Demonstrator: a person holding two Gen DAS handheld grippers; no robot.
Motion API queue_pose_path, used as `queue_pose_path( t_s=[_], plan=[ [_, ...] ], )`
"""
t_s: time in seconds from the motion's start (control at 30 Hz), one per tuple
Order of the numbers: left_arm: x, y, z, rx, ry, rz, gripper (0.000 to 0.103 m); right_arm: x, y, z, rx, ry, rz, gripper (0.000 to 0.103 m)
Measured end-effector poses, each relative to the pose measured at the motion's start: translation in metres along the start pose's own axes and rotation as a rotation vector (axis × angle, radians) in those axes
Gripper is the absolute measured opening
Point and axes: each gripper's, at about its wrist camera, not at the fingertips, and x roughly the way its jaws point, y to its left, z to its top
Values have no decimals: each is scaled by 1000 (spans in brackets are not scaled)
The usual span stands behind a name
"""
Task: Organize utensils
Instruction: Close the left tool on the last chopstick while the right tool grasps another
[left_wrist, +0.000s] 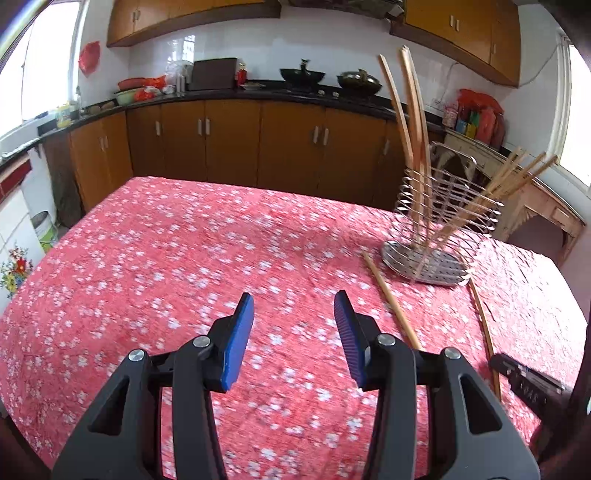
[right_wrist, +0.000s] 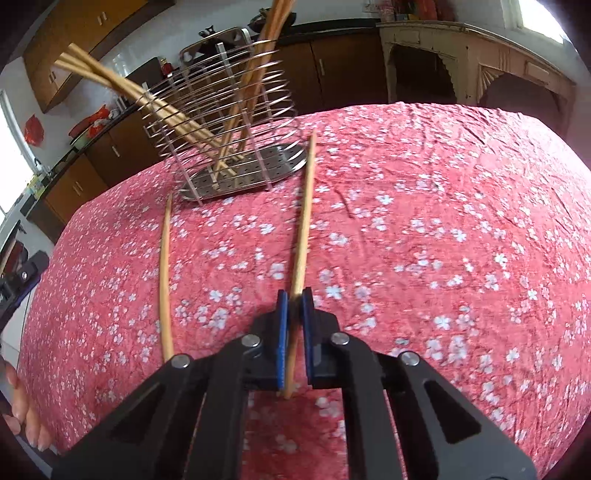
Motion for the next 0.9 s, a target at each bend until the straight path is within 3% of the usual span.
queue_pose_path(
  t_s=[0.13,0.27,0.5,0.57,0.7,0.9],
  plan=[
    [7,-20,-7,15,66,-86,46,-2,-43,18,97,-28,-94,8],
    [16,-48,-18,44,131,-155,46,-3,-70,26,158,-36,-89,8],
    [35,-86,-34,93,200,-160,46,0,-67,24,115,-46,-91,8],
    [43,-91,-38,99,219,-128,39,1,-66,25,105,-45,-88,8],
    [54,-88,-40,109,226,-76,7,-1,-60,23,86,-39,-71,8],
    [72,-54,-20,113,213,-24,0,4,-51,26,50,-36,-44,8]
  ],
)
